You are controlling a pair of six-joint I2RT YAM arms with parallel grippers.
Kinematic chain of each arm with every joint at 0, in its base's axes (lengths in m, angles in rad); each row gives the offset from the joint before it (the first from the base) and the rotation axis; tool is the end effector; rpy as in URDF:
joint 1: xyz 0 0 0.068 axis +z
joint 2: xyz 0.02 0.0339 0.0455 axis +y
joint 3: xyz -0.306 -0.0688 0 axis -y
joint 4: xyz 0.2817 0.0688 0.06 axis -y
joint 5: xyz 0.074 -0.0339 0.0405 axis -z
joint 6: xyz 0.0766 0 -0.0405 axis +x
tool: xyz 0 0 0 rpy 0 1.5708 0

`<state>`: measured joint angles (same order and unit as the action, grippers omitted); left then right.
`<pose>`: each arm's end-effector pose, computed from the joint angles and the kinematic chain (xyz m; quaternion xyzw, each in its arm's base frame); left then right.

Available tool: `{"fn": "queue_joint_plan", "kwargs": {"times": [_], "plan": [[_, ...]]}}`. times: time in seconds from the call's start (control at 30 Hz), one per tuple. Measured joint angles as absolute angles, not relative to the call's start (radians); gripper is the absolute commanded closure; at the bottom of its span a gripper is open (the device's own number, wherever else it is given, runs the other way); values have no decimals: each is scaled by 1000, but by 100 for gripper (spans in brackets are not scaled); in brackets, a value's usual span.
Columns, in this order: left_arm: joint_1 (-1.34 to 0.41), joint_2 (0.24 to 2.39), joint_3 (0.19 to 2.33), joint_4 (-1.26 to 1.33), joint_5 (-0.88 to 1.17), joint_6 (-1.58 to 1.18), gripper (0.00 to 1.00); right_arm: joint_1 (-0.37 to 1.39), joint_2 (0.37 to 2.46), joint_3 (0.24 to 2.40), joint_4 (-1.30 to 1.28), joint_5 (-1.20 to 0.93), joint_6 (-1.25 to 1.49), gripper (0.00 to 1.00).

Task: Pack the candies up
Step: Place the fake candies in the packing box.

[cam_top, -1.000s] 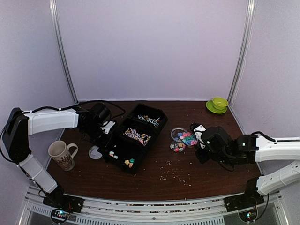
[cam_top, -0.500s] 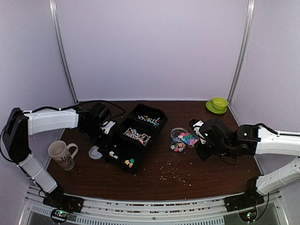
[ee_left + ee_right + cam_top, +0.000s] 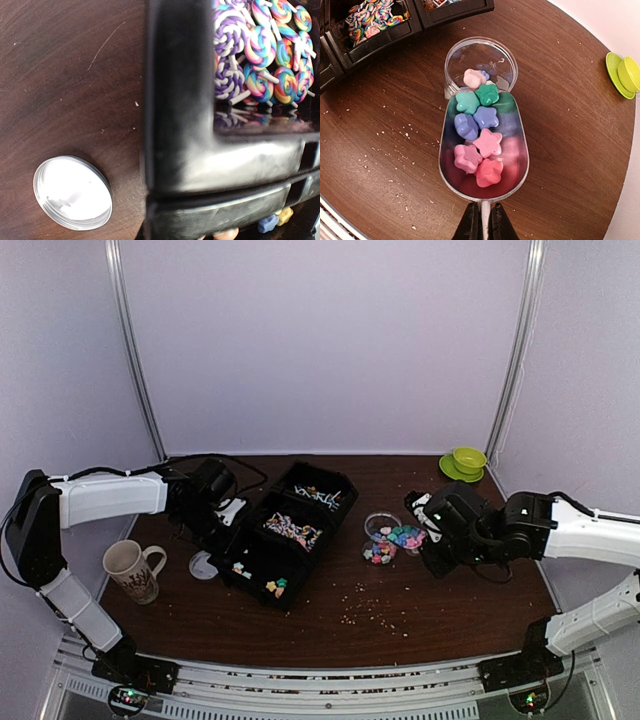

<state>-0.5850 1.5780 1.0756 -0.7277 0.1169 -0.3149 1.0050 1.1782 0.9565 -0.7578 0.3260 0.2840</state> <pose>0.2853 -0.1997 0.1950 0.1423 0.9736 -0.1254 0.1274 0.1669 0.2170 0.2711 -0.2887 0.8999 0.0486 0.3231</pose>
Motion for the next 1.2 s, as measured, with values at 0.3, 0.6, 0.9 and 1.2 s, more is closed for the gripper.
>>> {"fn": "queue_joint_plan", "kwargs": {"times": [0.3, 0.6, 0.9, 1.2], "plan": [[-585, 1578, 1076, -728, 118, -315, 100, 979, 1209, 1008, -797, 294, 257, 100], [-585, 1578, 1076, -728, 125, -315, 100, 967, 1254, 1079, -865, 277, 215, 100], [-585, 1578, 1076, -728, 135, -315, 100, 958, 1312, 1162, -939, 266, 165, 100], [-585, 1578, 1089, -731, 140, -315, 100, 939, 1378, 1244, -997, 241, 118, 100]]}}
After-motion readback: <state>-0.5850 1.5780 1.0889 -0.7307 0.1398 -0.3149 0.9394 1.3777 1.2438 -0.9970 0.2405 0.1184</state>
